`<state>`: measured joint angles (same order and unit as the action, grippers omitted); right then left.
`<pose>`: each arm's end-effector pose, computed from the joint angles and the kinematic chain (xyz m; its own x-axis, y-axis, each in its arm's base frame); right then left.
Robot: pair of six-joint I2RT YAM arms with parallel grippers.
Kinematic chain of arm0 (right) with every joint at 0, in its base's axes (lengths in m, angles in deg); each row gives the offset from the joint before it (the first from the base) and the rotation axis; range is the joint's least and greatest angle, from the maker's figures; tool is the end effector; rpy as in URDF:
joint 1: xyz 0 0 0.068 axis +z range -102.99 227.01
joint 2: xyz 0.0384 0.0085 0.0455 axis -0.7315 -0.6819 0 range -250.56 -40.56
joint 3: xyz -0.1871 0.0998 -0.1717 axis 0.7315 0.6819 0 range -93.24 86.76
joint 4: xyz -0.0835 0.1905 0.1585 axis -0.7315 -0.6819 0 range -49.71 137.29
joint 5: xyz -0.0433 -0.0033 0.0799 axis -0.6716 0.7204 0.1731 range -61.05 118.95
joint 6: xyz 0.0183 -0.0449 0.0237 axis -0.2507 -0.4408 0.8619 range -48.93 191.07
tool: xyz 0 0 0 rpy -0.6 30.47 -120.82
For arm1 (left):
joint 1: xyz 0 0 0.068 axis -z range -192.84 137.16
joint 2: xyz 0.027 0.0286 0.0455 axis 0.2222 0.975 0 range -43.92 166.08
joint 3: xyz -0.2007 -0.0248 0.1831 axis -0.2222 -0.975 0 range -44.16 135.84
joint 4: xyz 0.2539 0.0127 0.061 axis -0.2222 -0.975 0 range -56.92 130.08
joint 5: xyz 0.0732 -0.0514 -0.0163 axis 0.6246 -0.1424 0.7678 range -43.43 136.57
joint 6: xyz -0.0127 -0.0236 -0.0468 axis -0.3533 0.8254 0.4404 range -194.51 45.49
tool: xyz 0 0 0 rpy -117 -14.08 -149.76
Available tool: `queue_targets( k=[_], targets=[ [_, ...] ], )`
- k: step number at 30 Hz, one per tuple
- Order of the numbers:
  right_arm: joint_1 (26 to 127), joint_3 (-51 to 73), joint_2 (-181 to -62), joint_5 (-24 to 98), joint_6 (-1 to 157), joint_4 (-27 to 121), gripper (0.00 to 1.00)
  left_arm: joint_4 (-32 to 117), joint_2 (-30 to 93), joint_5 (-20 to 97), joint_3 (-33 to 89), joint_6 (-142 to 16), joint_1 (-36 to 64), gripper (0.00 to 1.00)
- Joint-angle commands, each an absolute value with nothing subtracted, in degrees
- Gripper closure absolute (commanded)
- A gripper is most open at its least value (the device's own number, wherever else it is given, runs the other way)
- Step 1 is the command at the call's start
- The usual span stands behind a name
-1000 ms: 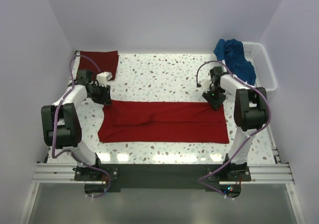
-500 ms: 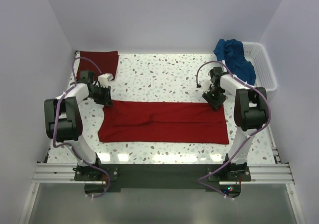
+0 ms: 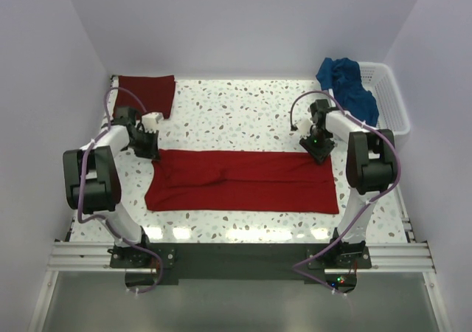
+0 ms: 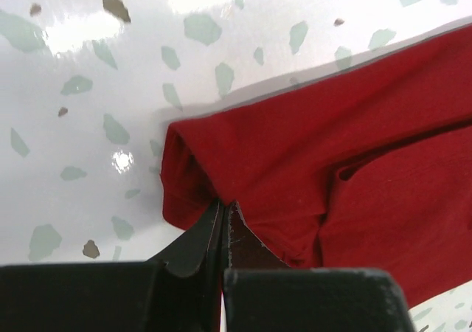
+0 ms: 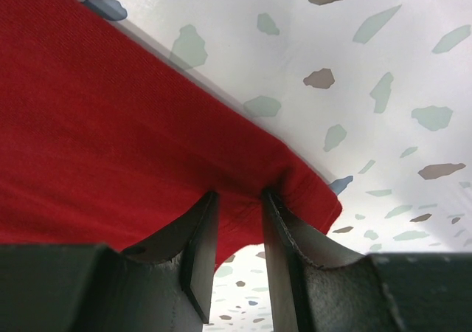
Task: Fold and stack the t-shirts
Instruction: Fold the tshirt
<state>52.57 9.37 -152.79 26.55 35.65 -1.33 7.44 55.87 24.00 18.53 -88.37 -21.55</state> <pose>0.3661 0.0341 0.1583 -0.7525 -0.6550 -0.0687 -0.6481 0.7550 -0.0999 0.3316 0.0371 0.1734 -0.9023 0.0855 -0.4225 0.2140 0.9397 -0.2667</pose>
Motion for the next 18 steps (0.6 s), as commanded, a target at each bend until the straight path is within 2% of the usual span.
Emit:
queue_targets(
  k=[1, 9, 18],
  targets=[
    [52.3, 11.2, -152.4, 24.4, 34.1, -1.1, 0.67, 6.8, 54.2, 29.9, 16.1, -87.7, -22.2, 1.00],
    [52.3, 11.5, -152.8, 24.2, 33.7, -1.5, 0.66, 9.0, 63.8, 32.0, 20.3, -87.0, -21.7, 1.00],
    [52.1, 14.9, -151.3, 22.5, 32.0, -1.5, 0.65, 7.9, 76.6, 38.2, 37.6, -89.3, -14.6, 1.00]
  ],
)
